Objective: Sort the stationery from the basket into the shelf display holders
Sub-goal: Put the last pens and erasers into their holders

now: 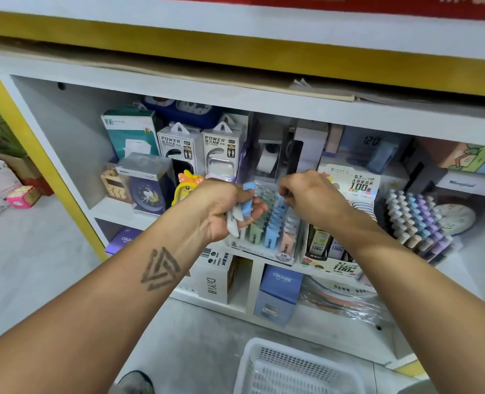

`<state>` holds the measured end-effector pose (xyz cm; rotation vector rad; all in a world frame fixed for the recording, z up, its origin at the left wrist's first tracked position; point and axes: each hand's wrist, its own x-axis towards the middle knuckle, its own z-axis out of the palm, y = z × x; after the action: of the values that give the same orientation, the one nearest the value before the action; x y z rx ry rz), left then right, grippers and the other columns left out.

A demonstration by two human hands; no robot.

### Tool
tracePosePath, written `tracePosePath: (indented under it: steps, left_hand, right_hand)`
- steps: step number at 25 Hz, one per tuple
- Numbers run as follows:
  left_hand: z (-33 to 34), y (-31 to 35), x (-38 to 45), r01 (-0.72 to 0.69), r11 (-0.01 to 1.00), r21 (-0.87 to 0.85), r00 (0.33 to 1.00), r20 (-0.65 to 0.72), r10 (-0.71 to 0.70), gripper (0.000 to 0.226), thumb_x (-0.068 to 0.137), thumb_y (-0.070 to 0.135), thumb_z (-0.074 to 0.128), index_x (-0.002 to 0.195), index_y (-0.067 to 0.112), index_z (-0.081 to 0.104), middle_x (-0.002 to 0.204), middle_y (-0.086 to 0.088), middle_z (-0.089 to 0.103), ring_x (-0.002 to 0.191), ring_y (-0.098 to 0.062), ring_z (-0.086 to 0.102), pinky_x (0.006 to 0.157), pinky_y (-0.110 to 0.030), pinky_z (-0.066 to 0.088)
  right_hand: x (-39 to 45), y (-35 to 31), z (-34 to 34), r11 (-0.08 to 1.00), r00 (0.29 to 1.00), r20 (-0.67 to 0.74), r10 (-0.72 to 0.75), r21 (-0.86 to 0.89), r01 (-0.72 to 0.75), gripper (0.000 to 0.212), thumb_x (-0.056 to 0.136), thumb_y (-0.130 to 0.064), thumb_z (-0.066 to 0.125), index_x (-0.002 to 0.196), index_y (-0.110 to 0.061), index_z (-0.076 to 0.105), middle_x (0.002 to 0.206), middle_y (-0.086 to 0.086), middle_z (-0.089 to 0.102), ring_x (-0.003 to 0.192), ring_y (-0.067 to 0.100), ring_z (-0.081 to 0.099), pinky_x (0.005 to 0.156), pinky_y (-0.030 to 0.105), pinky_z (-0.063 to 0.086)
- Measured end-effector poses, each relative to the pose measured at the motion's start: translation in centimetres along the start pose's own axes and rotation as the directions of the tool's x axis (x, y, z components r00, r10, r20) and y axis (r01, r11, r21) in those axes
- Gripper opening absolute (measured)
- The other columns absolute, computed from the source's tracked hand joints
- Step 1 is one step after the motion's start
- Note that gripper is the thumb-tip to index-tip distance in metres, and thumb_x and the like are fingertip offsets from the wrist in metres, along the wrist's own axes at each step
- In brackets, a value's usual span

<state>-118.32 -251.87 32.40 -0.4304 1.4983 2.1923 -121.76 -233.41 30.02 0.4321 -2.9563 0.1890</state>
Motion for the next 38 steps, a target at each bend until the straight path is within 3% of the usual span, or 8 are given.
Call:
tracePosePath:
  steps: [2,6,11,17,23,27,33,38]
  left_hand:
    - [-0.1,0.1,0.0,-0.003,1.000,-0.004,1.000,-0.003,0.003,0.015,0.099,-0.004,0.046,0.089,0.001,0.056,0.060,-0.012,0.065,0.068,-0.026,0.066,0.058,-0.033,0.058]
    - [0.0,0.1,0.1,0.000,1.000,0.024,1.000,-0.011,0.001,0.017,0.100,-0.002,0.044,0.088,0.002,0.054,0.074,-0.013,0.063,0.067,-0.024,0.066,0.057,-0.030,0.058]
    - [-0.2,-0.3,0.3,-0.013,0.994,0.105,0.999,-0.028,0.016,0.020,0.100,-0.003,0.043,0.090,0.008,0.057,0.083,-0.011,0.068,0.074,-0.022,0.069,0.072,-0.034,0.055]
    - [-0.4,-0.3,0.4,-0.025,0.995,0.092,1.000,-0.009,0.026,0.018,0.099,-0.006,0.042,0.094,0.005,0.055,0.084,-0.015,0.069,0.097,-0.032,0.070,0.065,-0.033,0.059]
    - [-0.3,-0.6,0.5,-0.039,0.997,0.074,0.999,0.014,0.038,0.018,0.098,-0.010,0.040,0.101,0.001,0.054,0.085,-0.016,0.065,0.098,-0.034,0.066,0.066,-0.038,0.060]
    - [-0.5,-0.7,0.6,-0.040,0.997,0.073,0.999,0.017,0.039,0.021,0.098,-0.010,0.040,0.110,0.002,0.053,0.087,-0.016,0.065,0.093,-0.033,0.066,0.069,-0.038,0.060]
    - [-0.3,-0.8,0.7,-0.021,0.997,0.077,1.000,0.017,0.020,0.020,0.097,-0.012,0.042,0.098,0.003,0.056,0.095,-0.018,0.068,0.101,-0.035,0.067,0.072,-0.039,0.058]
    - [-0.2,-0.9,0.8,-0.036,0.997,0.071,0.998,0.054,0.032,0.020,0.095,-0.013,0.044,0.096,0.002,0.058,0.083,-0.018,0.068,0.097,-0.036,0.068,0.075,-0.041,0.058]
  right_hand:
    - [0.2,0.0,0.2,1.000,1.000,0.022,-0.012,0.027,0.011,0.010,0.089,-0.004,0.065,0.093,-0.013,0.065,0.090,0.010,0.063,0.086,0.031,0.062,0.074,0.036,0.053]
    - [0.6,-0.2,0.4,0.996,1.000,0.025,0.014,0.084,-0.016,0.011,0.091,-0.006,0.065,0.097,-0.014,0.068,0.091,0.007,0.064,0.084,0.026,0.062,0.075,0.035,0.054]
    - [0.6,-0.4,0.6,0.998,0.999,-0.016,0.042,0.037,-0.041,0.012,0.090,-0.002,0.064,0.093,-0.013,0.066,0.089,0.009,0.064,0.081,0.028,0.060,0.070,0.032,0.051]
    - [0.6,-0.5,0.3,0.997,0.999,0.032,0.039,0.072,-0.042,0.016,0.088,0.000,0.065,0.093,-0.015,0.069,0.087,0.002,0.065,0.080,0.022,0.063,0.073,0.034,0.056]
    - [0.7,-0.2,0.6,0.999,0.999,0.020,0.049,-0.021,-0.048,0.017,0.089,0.001,0.063,0.096,-0.014,0.069,0.093,0.009,0.063,0.081,0.028,0.060,0.072,0.035,0.054]
    - [0.6,-0.4,0.8,0.999,0.996,0.071,0.046,-0.003,-0.046,0.017,0.092,-0.005,0.064,0.105,-0.014,0.071,0.102,0.010,0.066,0.089,0.029,0.063,0.082,0.039,0.057]
    - [0.3,-0.8,1.0,0.994,0.995,0.101,-0.019,-0.102,0.030,0.022,0.092,-0.009,0.061,0.112,-0.013,0.069,0.109,0.007,0.063,0.097,0.028,0.062,0.086,0.041,0.056]
    - [0.0,-1.1,0.5,0.996,0.989,0.145,-0.013,-0.082,0.025,0.019,0.093,-0.006,0.058,0.107,-0.012,0.069,0.107,0.011,0.066,0.091,0.028,0.062,0.080,0.038,0.056]
